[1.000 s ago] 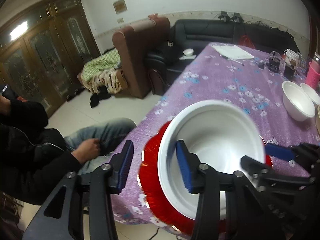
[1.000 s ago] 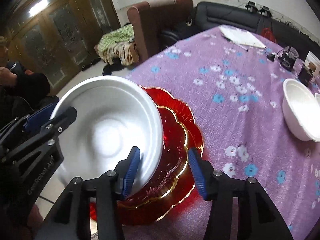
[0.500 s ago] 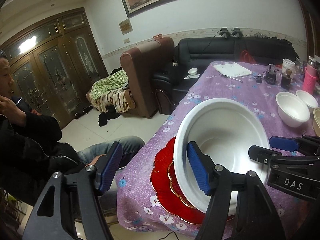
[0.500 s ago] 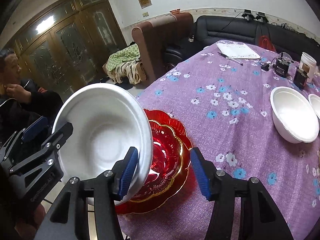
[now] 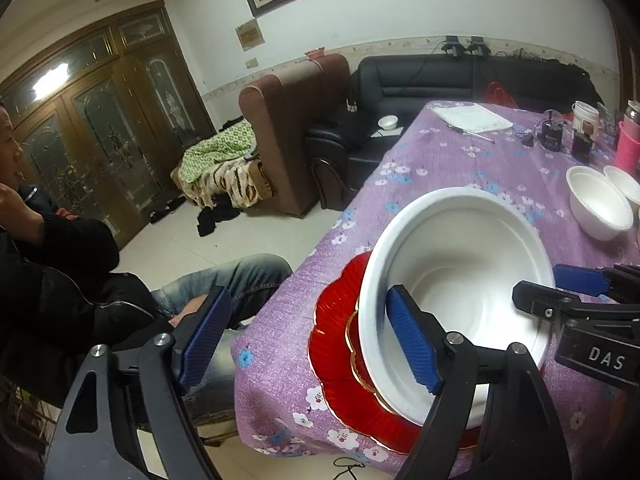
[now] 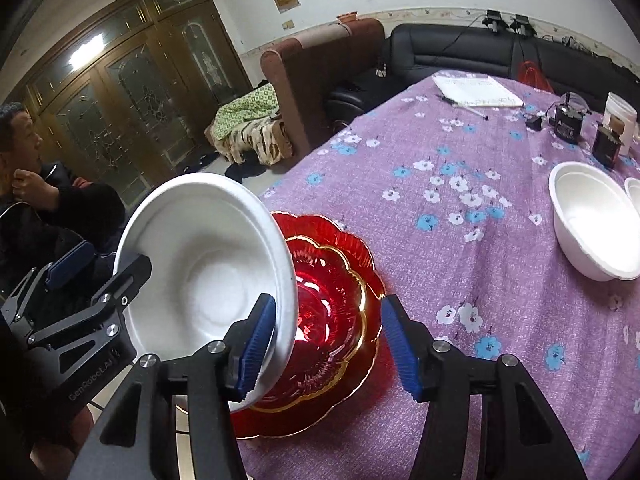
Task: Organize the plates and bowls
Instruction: 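Lower the white bowl into the red plates and open both grippers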
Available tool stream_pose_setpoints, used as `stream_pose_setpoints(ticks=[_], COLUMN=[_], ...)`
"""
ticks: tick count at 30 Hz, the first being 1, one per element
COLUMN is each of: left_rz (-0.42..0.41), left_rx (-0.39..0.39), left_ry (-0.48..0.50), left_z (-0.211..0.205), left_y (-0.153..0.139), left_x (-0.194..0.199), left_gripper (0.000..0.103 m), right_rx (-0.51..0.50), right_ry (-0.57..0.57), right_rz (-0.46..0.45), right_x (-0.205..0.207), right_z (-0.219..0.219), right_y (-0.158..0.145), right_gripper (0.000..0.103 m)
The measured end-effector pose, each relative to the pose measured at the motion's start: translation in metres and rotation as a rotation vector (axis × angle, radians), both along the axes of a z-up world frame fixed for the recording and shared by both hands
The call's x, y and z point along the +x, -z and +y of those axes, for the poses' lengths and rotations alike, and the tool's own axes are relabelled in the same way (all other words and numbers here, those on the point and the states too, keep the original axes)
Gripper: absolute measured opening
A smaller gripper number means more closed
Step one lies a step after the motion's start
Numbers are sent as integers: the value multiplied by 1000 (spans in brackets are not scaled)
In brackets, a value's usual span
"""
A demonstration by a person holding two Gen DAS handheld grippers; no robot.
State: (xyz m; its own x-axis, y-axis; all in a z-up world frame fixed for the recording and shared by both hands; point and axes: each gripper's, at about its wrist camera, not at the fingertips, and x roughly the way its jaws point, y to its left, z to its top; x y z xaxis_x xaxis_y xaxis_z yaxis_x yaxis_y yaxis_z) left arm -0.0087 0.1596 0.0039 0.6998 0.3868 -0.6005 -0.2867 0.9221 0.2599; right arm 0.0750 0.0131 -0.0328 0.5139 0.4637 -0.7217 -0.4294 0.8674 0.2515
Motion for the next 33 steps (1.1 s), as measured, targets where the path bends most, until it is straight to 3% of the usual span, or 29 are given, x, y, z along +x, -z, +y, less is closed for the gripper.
stream_pose_setpoints(ticks=[4, 13, 18, 23, 25, 27, 29, 33], left_rz=[43, 135, 114, 155, 163, 167, 167, 182], left_rx=[-24, -159, -180, -177, -195, -200, -203, -242], left_ry=[6, 49, 61, 96, 112, 117, 127, 170], left_z=[6, 16, 19, 18, 19, 19, 19, 21], left_y=[8, 24, 19, 23, 25, 24, 24, 21], left_x=[7, 20, 20, 24, 25, 25, 24, 25], left_gripper=[82, 82, 82, 82, 83, 83, 83, 83], right_rx=[-19, -68, -23, -40, -26, -19, -19, 64], right_ry=[0, 17, 29, 46, 49, 34, 25, 49], right_rz=[22, 58, 79, 48, 44, 53, 64, 155], right_x=[6, 17, 23, 24, 23, 24, 24, 34], right_z=[4, 5, -3, -2, -4, -3, -1, -11], right_y=[9, 24, 28, 31, 30, 30, 30, 32], right_gripper=[56, 59, 68, 68, 62, 48, 41, 36])
